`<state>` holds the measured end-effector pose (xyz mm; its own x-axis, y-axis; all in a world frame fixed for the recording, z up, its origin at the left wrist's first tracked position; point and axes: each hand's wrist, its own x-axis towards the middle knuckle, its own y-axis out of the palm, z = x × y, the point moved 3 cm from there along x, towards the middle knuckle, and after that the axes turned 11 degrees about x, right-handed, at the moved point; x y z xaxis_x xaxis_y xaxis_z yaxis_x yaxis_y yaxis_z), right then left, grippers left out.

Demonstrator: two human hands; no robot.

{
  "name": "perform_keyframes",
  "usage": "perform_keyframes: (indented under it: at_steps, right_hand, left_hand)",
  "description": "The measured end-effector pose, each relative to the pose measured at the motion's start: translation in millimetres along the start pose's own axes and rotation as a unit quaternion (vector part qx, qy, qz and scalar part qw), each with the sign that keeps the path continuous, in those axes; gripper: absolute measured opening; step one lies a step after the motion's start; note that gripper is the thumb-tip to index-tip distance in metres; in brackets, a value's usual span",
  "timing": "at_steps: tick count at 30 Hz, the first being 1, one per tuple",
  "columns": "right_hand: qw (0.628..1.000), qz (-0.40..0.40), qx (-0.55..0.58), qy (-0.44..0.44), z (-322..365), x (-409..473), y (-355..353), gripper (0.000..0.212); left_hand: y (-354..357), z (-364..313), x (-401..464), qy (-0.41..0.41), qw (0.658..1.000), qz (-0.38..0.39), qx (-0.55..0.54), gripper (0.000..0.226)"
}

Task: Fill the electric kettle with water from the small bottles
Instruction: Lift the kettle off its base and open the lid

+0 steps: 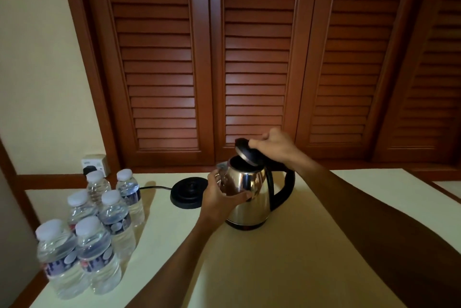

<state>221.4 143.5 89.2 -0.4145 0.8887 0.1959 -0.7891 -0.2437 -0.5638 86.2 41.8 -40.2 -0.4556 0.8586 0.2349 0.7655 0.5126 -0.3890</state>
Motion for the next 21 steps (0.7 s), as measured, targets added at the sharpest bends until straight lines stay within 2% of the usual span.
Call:
perform_keyframes:
  at_steps: [4, 12, 17, 19, 21]
  right_hand:
    - [0.974, 0.042, 0.221, 0.026, -18, -15, -18, 0.027]
    - [0.93, 0.061, 0.357, 0.059, -75, -32, -36, 0.034]
    - [0.923, 0.052, 0.378, 0.044, -85, -42, -39, 0.028]
    - [0.941, 0.003, 0.339, 0.005, -90, -44, -38, 0.025]
    - [0.957, -0.093, 0.272, -0.039, -105, -50, -35, 0.016]
  left_hand:
    - [1, 5, 5, 0.013, 1.0, 0.019, -0.01, 0.095]
    - [4, -1, -2, 0.006, 1.0, 0.008, -0.019, 0.095]
    - [4, -6, -8, -0.011, 1.0, 0.018, -0.012, 0.093]
    - [5, -7, -13, -0.021, 1.0, 0.019, -0.009, 0.089]
    - [6, -4, -21, -0.037, 0.999, 0.006, 0.002, 0.084]
